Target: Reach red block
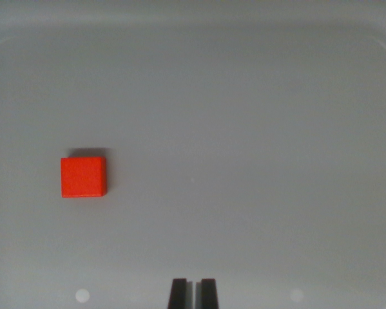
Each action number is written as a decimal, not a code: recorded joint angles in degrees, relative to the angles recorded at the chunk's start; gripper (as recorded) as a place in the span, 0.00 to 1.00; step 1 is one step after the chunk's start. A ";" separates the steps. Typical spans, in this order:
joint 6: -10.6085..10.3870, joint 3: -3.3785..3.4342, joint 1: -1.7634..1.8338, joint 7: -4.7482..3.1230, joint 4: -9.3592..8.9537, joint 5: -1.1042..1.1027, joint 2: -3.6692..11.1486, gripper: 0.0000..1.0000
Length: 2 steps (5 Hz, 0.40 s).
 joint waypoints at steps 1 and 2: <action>-2.13 0.29 0.39 0.18 -0.93 -0.08 1.15 0.00; -2.13 0.29 0.39 0.18 -0.93 -0.08 1.15 0.00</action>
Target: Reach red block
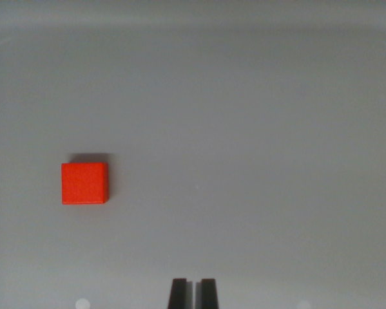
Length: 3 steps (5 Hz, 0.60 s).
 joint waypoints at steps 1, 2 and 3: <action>-2.30 0.31 0.42 0.19 -1.00 -0.08 1.24 0.00; -2.30 0.31 0.42 0.19 -1.00 -0.08 1.24 0.00; -4.61 0.62 0.83 0.39 -2.00 -0.16 2.48 0.00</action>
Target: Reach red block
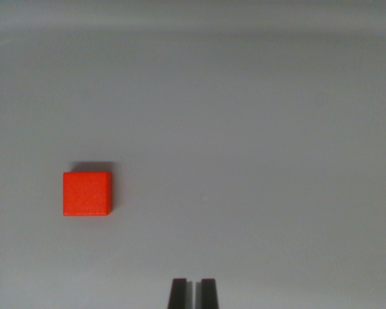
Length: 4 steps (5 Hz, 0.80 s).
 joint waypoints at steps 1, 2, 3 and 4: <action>0.00 0.00 0.00 0.00 0.00 0.00 0.00 0.00; -2.54 0.34 0.46 0.21 -1.11 -0.09 1.37 0.00; -2.54 0.34 0.46 0.21 -1.11 -0.09 1.37 0.00; -5.20 0.70 0.94 0.44 -2.26 -0.18 2.80 0.00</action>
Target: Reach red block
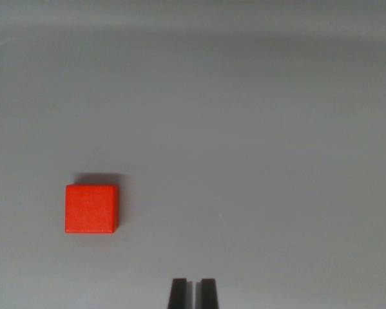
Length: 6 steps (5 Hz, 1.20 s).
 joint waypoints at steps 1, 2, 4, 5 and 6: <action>0.00 0.00 0.00 0.00 0.00 0.00 0.00 0.00; -2.69 0.36 0.49 0.23 -1.17 -0.09 1.45 0.00; -5.40 0.73 0.98 0.45 -2.35 -0.19 2.91 0.00; -5.40 0.73 0.98 0.45 -2.35 -0.19 2.91 0.00; -8.12 1.09 1.47 0.68 -3.53 -0.29 4.37 0.00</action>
